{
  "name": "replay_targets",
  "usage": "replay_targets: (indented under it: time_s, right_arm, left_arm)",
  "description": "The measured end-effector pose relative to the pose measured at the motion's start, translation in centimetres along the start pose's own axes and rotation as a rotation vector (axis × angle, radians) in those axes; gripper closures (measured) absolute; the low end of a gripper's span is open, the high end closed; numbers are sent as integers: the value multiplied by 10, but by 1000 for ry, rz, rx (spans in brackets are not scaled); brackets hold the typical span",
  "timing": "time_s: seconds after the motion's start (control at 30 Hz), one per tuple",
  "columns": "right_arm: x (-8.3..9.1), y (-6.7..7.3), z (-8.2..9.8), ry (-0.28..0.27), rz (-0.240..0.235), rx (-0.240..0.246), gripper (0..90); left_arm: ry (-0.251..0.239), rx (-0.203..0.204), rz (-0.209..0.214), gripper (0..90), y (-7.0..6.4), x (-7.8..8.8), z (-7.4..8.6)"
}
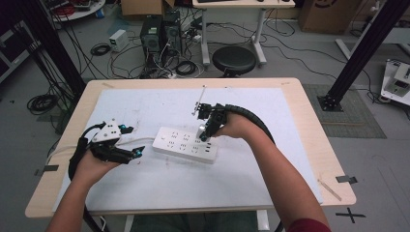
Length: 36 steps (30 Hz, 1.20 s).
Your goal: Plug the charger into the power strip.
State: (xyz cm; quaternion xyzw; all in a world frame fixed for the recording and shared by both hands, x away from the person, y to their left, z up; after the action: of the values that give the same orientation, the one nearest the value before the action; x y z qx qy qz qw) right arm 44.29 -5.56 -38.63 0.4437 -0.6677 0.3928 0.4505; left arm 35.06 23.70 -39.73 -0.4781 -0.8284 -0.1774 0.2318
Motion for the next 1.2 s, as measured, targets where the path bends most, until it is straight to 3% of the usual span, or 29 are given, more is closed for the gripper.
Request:
replay_targets:
  time_s: [0.37,0.8,0.9,0.93,1.13,1.17,1.2]
  right_arm:
    - [-11,0,-18,67,-27,55,632]
    - [-20,0,-25,124,-36,57,633]
    - [-21,2,-27,141,-21,59,634]
    - [-21,4,-28,146,-6,86,635]
    - [-21,9,-30,156,28,89,636]
    - [-25,11,-29,182,47,115,636]
    - [-28,13,-30,182,56,108,636]
  left_arm:
    - [0,13,-11,204,3,7,7]
    - [-6,27,-15,204,7,7,12]
    - [-5,20,-13,204,6,5,10]
    - [-5,20,-14,204,6,5,9]
    - [-15,19,-21,204,4,4,7]
    - [-16,19,-20,204,4,3,7]
    - [-16,14,-20,204,3,3,6]
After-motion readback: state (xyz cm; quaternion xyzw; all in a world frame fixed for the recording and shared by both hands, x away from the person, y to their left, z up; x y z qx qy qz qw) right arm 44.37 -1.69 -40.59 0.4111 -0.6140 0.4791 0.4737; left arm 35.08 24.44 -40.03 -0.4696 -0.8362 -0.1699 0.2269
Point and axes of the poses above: each handheld gripper's, and its own axes: x roughly backward along the jaws, z roughly out of its underside, y roughly to its left, the point moved 4 cm from there along -x, roughly forward along the jaws, and after that the axes turned 10 degrees about z, right-handed, at the moved point
